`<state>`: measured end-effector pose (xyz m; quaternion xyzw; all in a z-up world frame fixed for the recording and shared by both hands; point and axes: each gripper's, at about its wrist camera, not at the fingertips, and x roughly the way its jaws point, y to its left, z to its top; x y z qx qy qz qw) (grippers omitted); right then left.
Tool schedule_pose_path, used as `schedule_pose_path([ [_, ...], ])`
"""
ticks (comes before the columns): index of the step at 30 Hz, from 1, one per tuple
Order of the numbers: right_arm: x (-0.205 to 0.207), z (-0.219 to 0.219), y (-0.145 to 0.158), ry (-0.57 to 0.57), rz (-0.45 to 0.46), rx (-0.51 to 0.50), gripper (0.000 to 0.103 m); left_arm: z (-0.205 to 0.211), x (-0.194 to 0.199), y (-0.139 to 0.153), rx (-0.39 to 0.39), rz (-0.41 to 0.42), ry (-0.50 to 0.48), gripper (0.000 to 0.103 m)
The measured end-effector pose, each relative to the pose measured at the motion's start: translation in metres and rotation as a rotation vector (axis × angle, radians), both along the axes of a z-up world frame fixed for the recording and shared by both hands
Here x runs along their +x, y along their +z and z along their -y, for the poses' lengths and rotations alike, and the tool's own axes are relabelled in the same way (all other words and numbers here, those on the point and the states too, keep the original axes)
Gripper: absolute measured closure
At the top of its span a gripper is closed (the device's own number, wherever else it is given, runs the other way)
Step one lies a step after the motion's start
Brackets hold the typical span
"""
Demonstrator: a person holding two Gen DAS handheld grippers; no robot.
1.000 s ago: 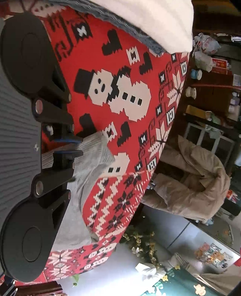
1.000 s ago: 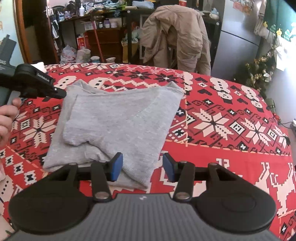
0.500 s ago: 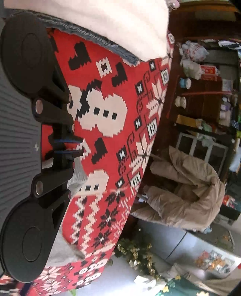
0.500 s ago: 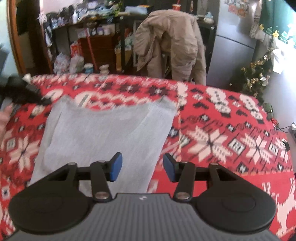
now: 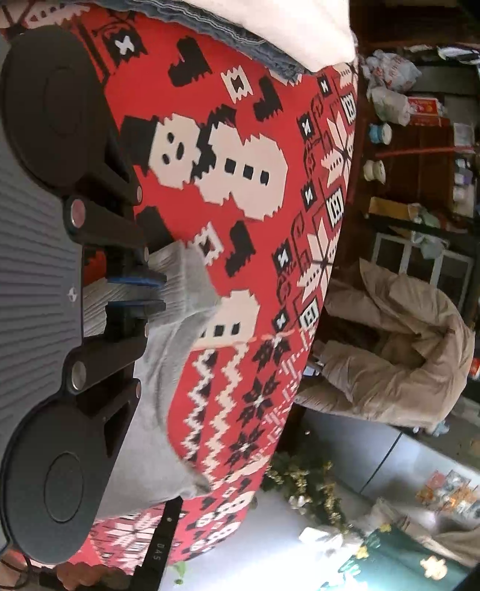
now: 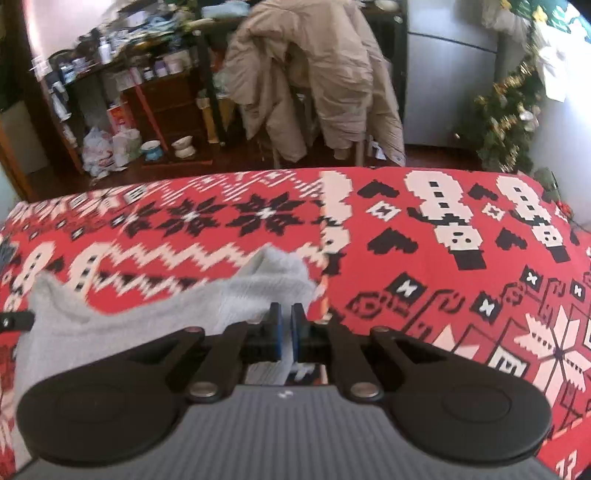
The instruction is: Fold clothes
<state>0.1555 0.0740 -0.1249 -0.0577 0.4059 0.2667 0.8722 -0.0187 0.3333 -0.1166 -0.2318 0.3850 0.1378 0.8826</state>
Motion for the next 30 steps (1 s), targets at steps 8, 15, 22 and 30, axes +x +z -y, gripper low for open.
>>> schedule_pose_path([
  [8, -0.039, 0.005, 0.02, 0.087, 0.018, 0.03, 0.094, 0.029, -0.033, 0.029, -0.02, 0.063, -0.043, 0.097],
  [15, -0.127, 0.002, 0.011, 0.204, 0.026, -0.032, 0.093, 0.082, -0.064, 0.005, -0.004, -0.013, -0.103, 0.097],
  [22, -0.168, 0.017, 0.009, 0.221, 0.031, -0.055, 0.092, 0.098, -0.091, 0.01, -0.003, -0.001, -0.124, 0.097],
  [30, -0.159, 0.026, 0.018, 0.182, 0.031, -0.022, 0.09, 0.081, -0.072, 0.001, -0.004, -0.025, -0.079, 0.097],
])
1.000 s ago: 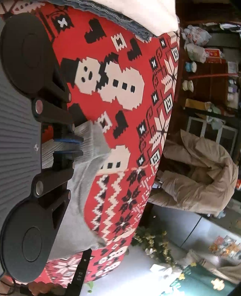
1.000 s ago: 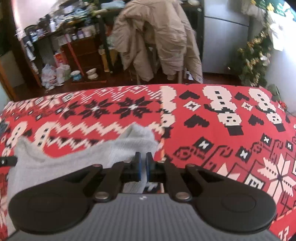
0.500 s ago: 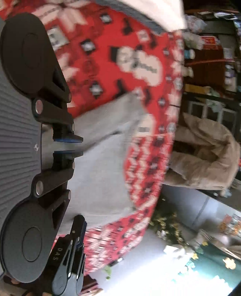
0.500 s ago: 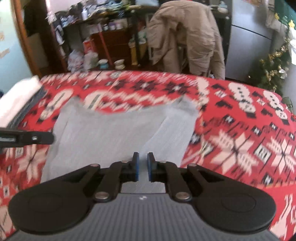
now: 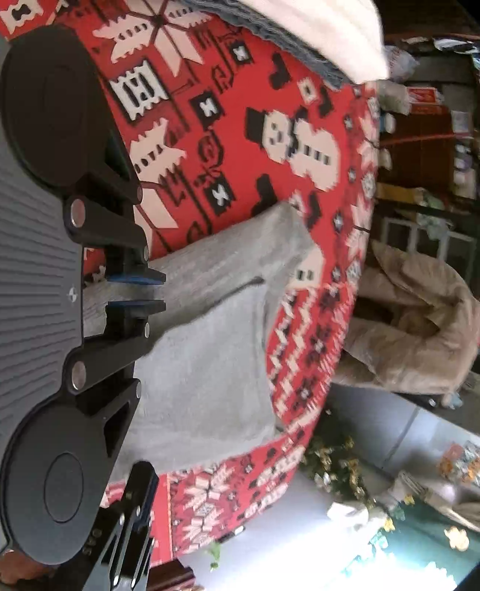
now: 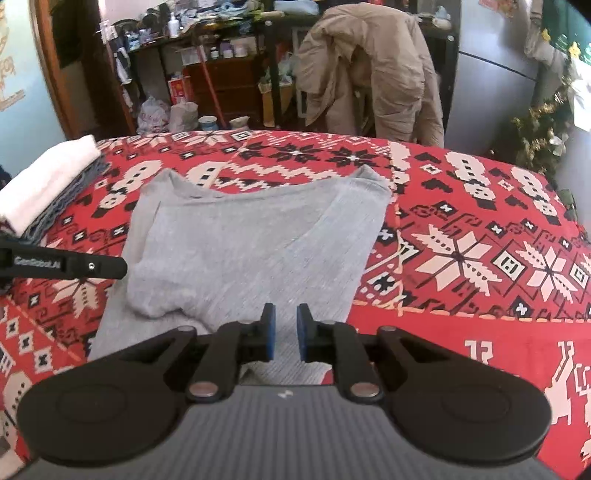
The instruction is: Fold clothes
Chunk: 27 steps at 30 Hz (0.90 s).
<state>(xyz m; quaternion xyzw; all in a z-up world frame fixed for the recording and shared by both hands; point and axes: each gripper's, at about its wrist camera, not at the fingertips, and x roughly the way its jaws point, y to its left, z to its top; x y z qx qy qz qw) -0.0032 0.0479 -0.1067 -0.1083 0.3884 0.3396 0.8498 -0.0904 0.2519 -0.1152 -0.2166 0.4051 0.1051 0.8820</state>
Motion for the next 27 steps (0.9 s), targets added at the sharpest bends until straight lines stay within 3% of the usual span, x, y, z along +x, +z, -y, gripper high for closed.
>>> schedule_pose_path([
  [5, -0.005, 0.003, -0.012, 0.0, -0.033, -0.013, 0.09, 0.027, -0.02, -0.001, 0.047, -0.008, -0.075, 0.096],
  [9, -0.027, 0.009, -0.014, 0.04, 0.004, -0.044, 0.089, 0.049, -0.04, 0.001, 0.096, -0.019, -0.124, 0.096],
  [12, -0.038, 0.01, -0.006, 0.074, 0.0, -0.024, 0.087, 0.058, -0.048, 0.009, 0.08, 0.004, -0.159, 0.096],
  [15, -0.048, 0.004, 0.005, 0.126, 0.02, 0.025, 0.086, 0.061, -0.043, 0.012, 0.104, 0.035, -0.167, 0.096],
  [17, -0.049, -0.006, 0.005, 0.152, 0.028, 0.039, 0.086, 0.061, -0.037, 0.004, 0.113, 0.014, -0.17, 0.096],
  [22, -0.045, -0.023, -0.011, 0.161, -0.037, 0.04, 0.086, 0.068, -0.041, -0.002, 0.141, 0.002, -0.208, 0.096],
  [27, -0.065, -0.021, -0.017, 0.215, -0.007, -0.001, 0.083, 0.07, -0.055, 0.002, 0.128, -0.006, -0.207, 0.096],
])
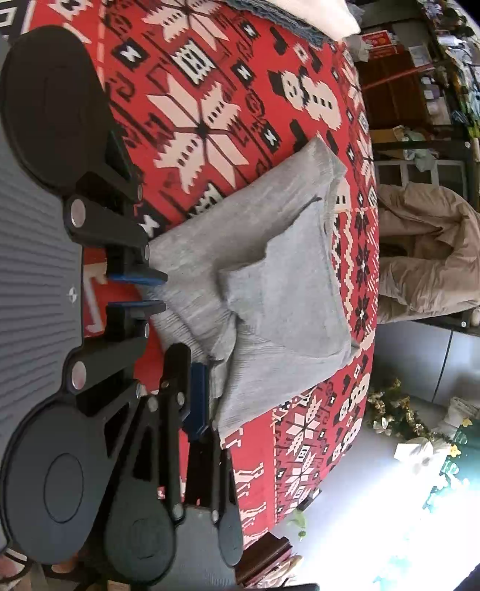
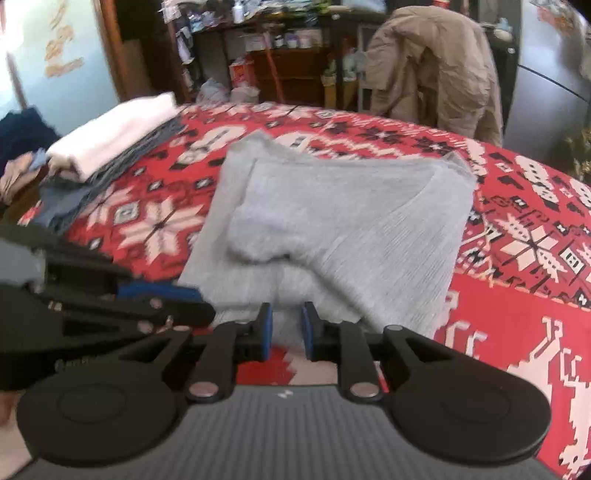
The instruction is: Fold clothes
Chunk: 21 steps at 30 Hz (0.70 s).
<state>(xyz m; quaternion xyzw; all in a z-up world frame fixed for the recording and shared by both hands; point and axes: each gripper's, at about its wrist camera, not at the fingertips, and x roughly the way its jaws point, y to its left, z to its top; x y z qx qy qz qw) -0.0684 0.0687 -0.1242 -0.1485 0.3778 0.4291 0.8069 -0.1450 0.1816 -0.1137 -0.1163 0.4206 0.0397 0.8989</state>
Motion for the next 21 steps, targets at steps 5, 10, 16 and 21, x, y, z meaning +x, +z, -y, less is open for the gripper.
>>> schedule_pose_path([
  [5, -0.011, -0.002, 0.013, 0.048, 0.055, 0.024, 0.082, -0.013, -0.008, 0.014, -0.027, 0.036, 0.058, 0.096],
  [10, -0.004, -0.033, 0.01, 0.098, 0.045, 0.048, 0.082, -0.026, -0.011, 0.014, -0.044, 0.005, 0.115, 0.096],
  [16, -0.013, -0.033, -0.005, 0.093, 0.045, 0.026, 0.087, -0.032, -0.014, 0.011, -0.066, -0.004, 0.138, 0.096],
  [21, -0.013, -0.005, 0.006, 0.045, 0.061, 0.033, 0.087, -0.025, -0.009, 0.012, -0.061, 0.005, 0.112, 0.096],
])
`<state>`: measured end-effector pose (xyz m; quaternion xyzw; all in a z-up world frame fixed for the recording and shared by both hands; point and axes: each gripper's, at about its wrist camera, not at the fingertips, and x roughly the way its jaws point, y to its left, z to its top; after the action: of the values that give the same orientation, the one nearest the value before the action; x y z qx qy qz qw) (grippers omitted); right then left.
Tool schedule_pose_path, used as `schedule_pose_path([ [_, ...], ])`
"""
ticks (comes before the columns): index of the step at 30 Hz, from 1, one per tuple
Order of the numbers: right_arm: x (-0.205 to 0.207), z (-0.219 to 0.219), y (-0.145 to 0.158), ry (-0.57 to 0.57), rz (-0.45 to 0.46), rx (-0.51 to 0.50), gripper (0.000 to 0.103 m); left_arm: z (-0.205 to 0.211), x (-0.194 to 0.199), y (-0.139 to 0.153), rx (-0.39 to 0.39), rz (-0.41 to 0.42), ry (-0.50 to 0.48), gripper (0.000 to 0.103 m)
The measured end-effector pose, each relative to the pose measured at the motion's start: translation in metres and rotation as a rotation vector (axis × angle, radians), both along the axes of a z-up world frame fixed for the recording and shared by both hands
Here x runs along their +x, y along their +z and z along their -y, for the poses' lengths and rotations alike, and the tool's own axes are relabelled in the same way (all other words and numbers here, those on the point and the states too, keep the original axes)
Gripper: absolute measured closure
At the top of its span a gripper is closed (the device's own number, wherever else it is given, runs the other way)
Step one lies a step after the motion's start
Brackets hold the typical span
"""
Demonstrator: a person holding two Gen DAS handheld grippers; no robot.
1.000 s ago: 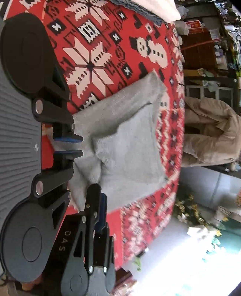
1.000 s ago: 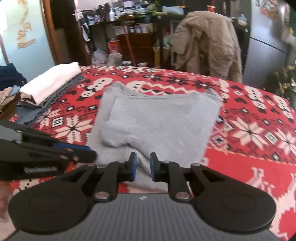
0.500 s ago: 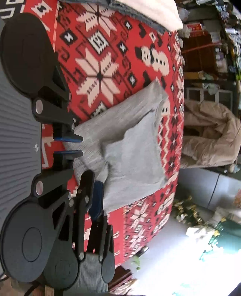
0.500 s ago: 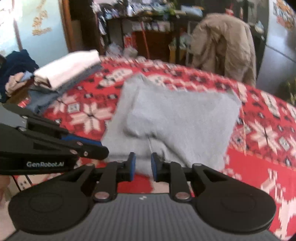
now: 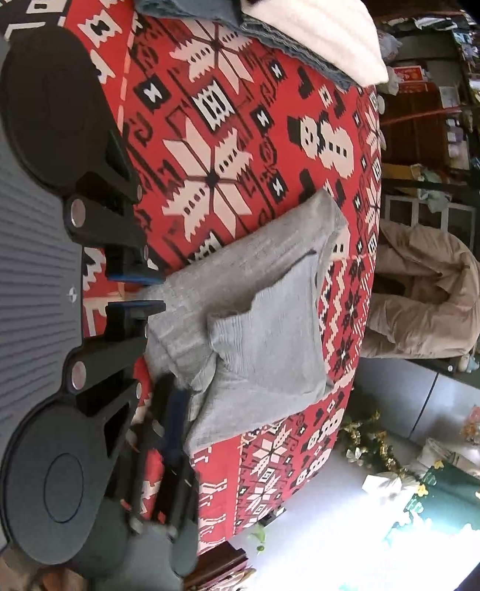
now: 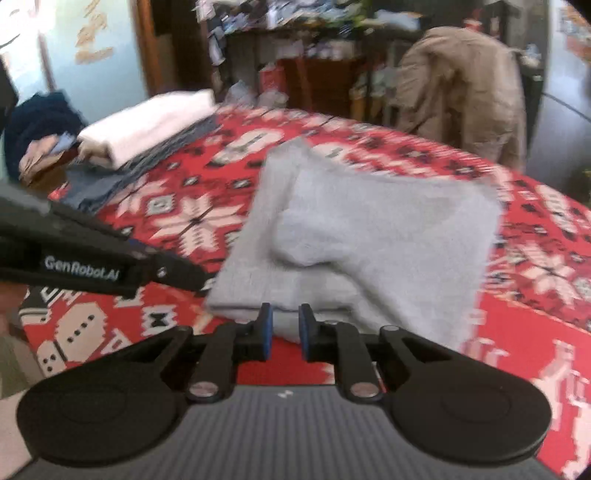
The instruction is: Fold clothes
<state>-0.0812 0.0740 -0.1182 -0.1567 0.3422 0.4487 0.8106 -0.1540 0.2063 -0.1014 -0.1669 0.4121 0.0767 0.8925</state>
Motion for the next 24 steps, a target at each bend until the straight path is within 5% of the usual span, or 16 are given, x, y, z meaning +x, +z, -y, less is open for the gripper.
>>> schedule_pose_path([
  [8, 0.054, 0.032, 0.0, -0.218, 0.036, -0.013, 0.085, 0.015, 0.016, -0.003, 0.005, -0.014, -0.03, 0.091],
  [16, 0.035, 0.057, -0.013, -0.211, 0.033, -0.019, 0.086, 0.018, 0.021, -0.009, 0.008, -0.038, -0.033, 0.088],
  [24, 0.023, 0.068, 0.01, -0.212, 0.029, 0.035, 0.085, 0.012, 0.016, -0.007, 0.016, -0.044, 0.012, 0.082],
])
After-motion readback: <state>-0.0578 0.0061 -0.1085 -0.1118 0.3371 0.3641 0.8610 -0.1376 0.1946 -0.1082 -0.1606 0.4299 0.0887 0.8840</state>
